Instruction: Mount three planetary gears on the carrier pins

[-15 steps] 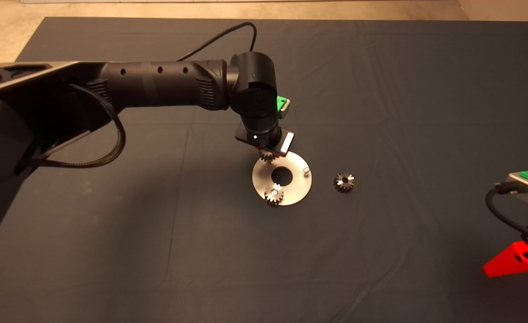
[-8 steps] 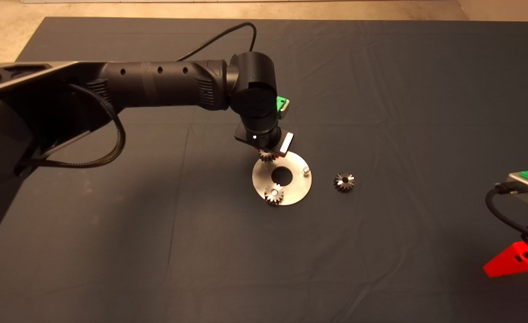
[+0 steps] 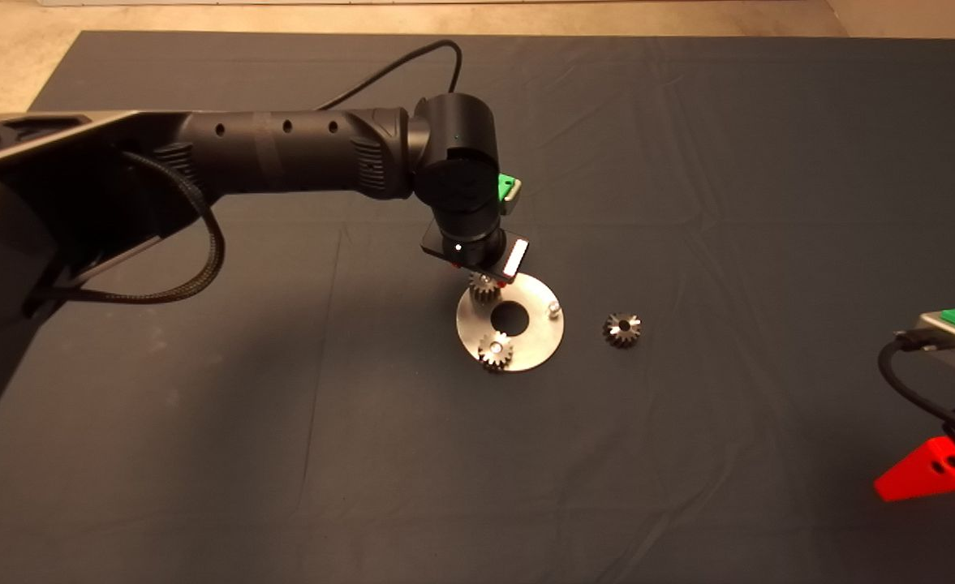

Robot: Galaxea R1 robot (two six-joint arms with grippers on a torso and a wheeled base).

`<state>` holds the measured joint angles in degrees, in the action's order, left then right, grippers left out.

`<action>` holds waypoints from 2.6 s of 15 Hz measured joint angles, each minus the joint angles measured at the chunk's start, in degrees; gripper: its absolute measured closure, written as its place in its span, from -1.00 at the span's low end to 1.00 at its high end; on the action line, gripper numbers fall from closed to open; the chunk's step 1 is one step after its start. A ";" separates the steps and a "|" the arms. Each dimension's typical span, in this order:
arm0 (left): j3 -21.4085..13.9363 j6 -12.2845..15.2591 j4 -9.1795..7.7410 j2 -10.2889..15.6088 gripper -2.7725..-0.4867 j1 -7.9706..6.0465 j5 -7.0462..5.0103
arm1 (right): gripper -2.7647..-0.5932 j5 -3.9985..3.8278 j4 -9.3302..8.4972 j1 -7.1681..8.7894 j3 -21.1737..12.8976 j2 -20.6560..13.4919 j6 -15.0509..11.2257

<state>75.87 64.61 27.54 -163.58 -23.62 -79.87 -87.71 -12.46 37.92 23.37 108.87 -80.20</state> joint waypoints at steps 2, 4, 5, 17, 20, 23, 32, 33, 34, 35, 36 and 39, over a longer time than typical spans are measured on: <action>-2.71 1.14 -0.83 2.92 0.02 -4.26 0.20 | -0.99 0.00 0.00 0.00 0.00 0.02 0.00; -4.88 2.18 -2.27 7.86 -0.03 -9.54 0.12 | -0.99 -0.07 0.00 0.00 0.00 0.00 0.00; -5.71 2.25 -4.58 10.13 -0.11 -10.77 -0.70 | -0.99 -0.05 0.00 0.00 0.00 0.00 0.00; -48.83 14.20 -24.20 54.61 -0.48 -11.97 -7.92 | -0.99 0.01 0.01 -0.78 14.75 9.09 19.01; -52.74 15.77 -25.43 60.27 -0.61 -12.48 -7.64 | -0.99 -0.02 0.01 -3.14 20.30 13.06 22.40; -54.51 16.19 -26.28 60.71 -0.61 -12.48 -7.42 | -0.99 0.20 0.01 -5.03 29.03 17.59 25.45; -55.15 16.61 -27.23 61.04 -0.61 -12.49 -7.52 | -0.99 0.15 0.04 -10.34 37.13 29.44 33.32; -55.15 16.61 -27.32 61.04 -0.61 -12.49 -7.53 | -0.99 -0.02 0.12 -10.64 37.29 29.61 34.39; -55.15 16.61 -27.33 61.07 -0.61 -12.51 -7.52 | -0.99 0.00 0.26 -10.75 37.33 29.90 35.79; -55.15 16.63 -27.44 61.10 -0.61 -12.49 -7.53 | -0.99 0.04 0.61 -10.78 37.33 30.38 37.56; -55.15 16.64 -27.58 61.26 -0.61 -12.49 -7.53 | -0.99 0.26 1.04 -10.78 37.32 30.71 38.93; -55.28 16.64 -27.84 61.35 -0.61 -12.51 -7.52 | -0.99 0.21 5.32 -10.86 37.32 30.86 42.77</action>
<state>20.59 81.25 -0.30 -102.23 -36.13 -87.39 -87.50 -7.14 27.06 60.68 139.74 -37.43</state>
